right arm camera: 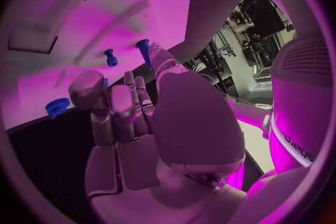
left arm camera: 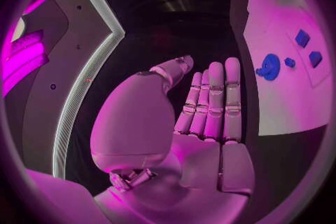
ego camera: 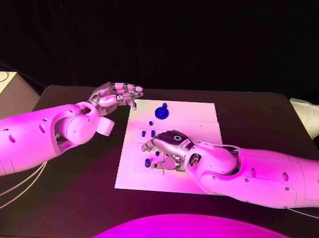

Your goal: Assemble the parts on the task board

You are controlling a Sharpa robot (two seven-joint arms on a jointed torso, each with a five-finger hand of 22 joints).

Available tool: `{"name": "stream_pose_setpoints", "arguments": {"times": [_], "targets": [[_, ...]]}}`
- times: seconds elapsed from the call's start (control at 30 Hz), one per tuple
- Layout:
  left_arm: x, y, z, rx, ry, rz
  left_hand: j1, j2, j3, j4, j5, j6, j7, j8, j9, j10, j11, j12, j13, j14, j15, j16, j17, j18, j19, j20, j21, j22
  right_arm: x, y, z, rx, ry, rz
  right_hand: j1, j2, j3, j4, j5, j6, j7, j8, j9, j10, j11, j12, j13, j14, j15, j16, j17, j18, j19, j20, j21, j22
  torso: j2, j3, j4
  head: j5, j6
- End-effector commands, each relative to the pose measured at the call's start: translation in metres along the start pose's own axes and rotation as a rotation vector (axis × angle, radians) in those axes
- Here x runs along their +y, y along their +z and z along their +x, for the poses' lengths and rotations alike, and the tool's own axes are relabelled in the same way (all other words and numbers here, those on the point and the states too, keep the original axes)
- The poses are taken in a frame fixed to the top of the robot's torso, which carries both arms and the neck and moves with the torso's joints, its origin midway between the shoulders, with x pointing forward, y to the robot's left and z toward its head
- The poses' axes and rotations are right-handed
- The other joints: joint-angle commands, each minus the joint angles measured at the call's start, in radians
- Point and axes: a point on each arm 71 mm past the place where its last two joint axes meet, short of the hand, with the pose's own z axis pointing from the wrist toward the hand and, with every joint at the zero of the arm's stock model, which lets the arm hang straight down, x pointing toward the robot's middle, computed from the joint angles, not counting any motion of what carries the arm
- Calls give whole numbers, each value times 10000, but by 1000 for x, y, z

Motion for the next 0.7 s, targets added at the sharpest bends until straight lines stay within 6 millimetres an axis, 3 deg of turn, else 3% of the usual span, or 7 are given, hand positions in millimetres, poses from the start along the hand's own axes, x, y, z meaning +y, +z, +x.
{"name": "stream_pose_setpoints", "arguments": {"times": [0.03, 0.2, 0.3, 0.37, 0.43, 0.63, 0.7], "targets": [[-1, 0, 2, 162, -123, 38, 62, 42, -39, -14, -64, -3, -5, 30, 0, -86, -7, 65, -11, -73, -30, 33, -10, 66, 21, 13, -36, -10, 2, -3, -5, -705, 237, -236, 578, -141, -647, 779, 41, -316, -152, -62, -65, -458, 42, 470, 68, -149, 27, -51, -270, 108, -99, 35, -346, -228, 2, 8, -2, -34, 14], [0, 1, 2, 170, -125, 32, 62, 42, -39, -14, -64, -3, -5, 30, 0, -86, -7, 65, -11, -73, -30, 33, -10, 66, 21, 13, -36, -10, -8, -18, -16, -1220, 657, -46, 892, -37, -725, 779, -24, -304, -105, 23, -53, -364, -50, 1078, 183, -69, -42, 44, -198, 85, 33, -12, -219, -132, -14, 5, -10, -125, 55], [0, 1, 2, 175, -128, 52, 62, 42, -39, -14, -64, -3, -5, 30, 0, -86, -7, 65, -11, -73, -30, 33, -10, 66, 21, 13, -36, -10, -28, -32, -28, -1336, 1588, 668, 1090, 271, -226, 724, -55, 208, 409, 276, 15, 616, -279, 1716, 267, 317, -226, 296, 360, -54, 440, -221, 532, 392, -19, -3, -17, -230, 89], [0, 1, 2, 183, -136, 68, 62, 42, -39, -14, -64, -3, -5, 30, 0, -86, -7, 65, -11, -73, -30, 33, -10, 66, 21, 13, -36, -10, -39, -39, -34, -1319, 2187, 1132, 990, 332, -36, 765, -28, 435, 424, 366, 15, 1157, -282, 1791, 209, 497, -241, 421, 666, -138, 615, -275, 904, 659, -24, -7, -22, -301, 112], [0, 0, 2, 185, -157, 94, 27, 31, -94, 27, -69, -36, 0, 59, -6, -119, -1, 103, -17, -88, -20, 42, -28, 62, 25, 21, -68, -29, -57, -50, -42, -1282, 3201, 1952, 297, 546, 78, 776, -649, 869, 517, 528, 16, 1908, -263, 1754, 129, 643, -236, 512, 882, -196, 746, -266, 1165, 853, -38, -15, -40, -447, 151], [0, -3, -1, 114, -196, 122, -18, 26, -126, 66, -65, -52, -1, 67, -9, -125, 0, 122, -17, -91, -14, 48, -33, 61, 23, 27, -89, -42, -94, -91, -52, -846, 5331, 3956, -363, 279, -288, 754, -285, 1373, 50, 824, 18, 3742, -808, 3491, 1357, 825, -700, 703, 1445, -319, 1039, -596, 1868, 1388, -51, 5, -110, -662, 204], [1, -4, -1, 98, -218, 127, -29, 28, -136, 79, -61, -55, -8, 74, -10, -118, -4, 136, -16, -93, -14, 51, -36, 61, 23, 29, -99, -48, -102, -105, -53, -585, 5679, 4511, -576, 362, -474, 719, -115, 1532, -72, 1048, 94, 3680, -952, 6392, 4651, 1004, -848, 971, 2075, -429, 1220, -727, 2357, 1773, -65, 26, -143, -692, 212]]}}
